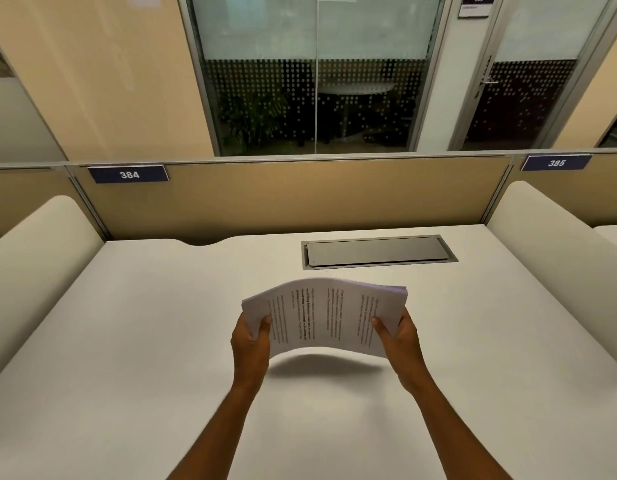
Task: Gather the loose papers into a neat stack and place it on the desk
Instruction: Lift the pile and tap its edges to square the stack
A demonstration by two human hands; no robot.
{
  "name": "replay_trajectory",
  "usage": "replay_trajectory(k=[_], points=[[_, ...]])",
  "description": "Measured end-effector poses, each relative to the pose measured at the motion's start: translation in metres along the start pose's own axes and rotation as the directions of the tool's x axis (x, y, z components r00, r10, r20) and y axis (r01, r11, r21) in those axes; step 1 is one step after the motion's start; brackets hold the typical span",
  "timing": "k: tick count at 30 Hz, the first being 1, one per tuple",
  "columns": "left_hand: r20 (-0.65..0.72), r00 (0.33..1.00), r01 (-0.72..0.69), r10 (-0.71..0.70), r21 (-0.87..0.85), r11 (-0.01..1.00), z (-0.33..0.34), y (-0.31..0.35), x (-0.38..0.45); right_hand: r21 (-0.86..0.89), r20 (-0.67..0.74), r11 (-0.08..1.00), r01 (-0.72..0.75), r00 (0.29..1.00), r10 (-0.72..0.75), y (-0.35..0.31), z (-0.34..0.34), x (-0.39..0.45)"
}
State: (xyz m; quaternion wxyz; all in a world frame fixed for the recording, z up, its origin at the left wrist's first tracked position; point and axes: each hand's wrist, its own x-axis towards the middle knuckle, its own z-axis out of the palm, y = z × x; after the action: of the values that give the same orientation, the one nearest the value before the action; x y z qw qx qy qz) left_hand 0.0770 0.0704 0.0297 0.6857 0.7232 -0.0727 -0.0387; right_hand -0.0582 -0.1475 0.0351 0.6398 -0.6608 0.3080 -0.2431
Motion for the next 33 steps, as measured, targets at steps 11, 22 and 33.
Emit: replay_trajectory(k=[11, 22, 33], points=[[0.06, 0.997, 0.043, -0.049, 0.101, 0.994, -0.005, -0.023, -0.011, -0.036, 0.034, 0.996, -0.078, 0.996, 0.079, 0.022, 0.004, 0.001], [0.058, 0.995, 0.076, -0.081, 0.087, 0.993, -0.002, -0.023, -0.008, -0.057, 0.031, 0.995, -0.079, 0.996, 0.081, 0.027, 0.006, 0.003], [0.169, 0.984, 0.03, -0.053, 0.139, 0.99, -0.005, 0.006, 0.016, -0.056, 0.041, 0.996, -0.064, 0.997, 0.067, 0.015, 0.002, 0.011]])
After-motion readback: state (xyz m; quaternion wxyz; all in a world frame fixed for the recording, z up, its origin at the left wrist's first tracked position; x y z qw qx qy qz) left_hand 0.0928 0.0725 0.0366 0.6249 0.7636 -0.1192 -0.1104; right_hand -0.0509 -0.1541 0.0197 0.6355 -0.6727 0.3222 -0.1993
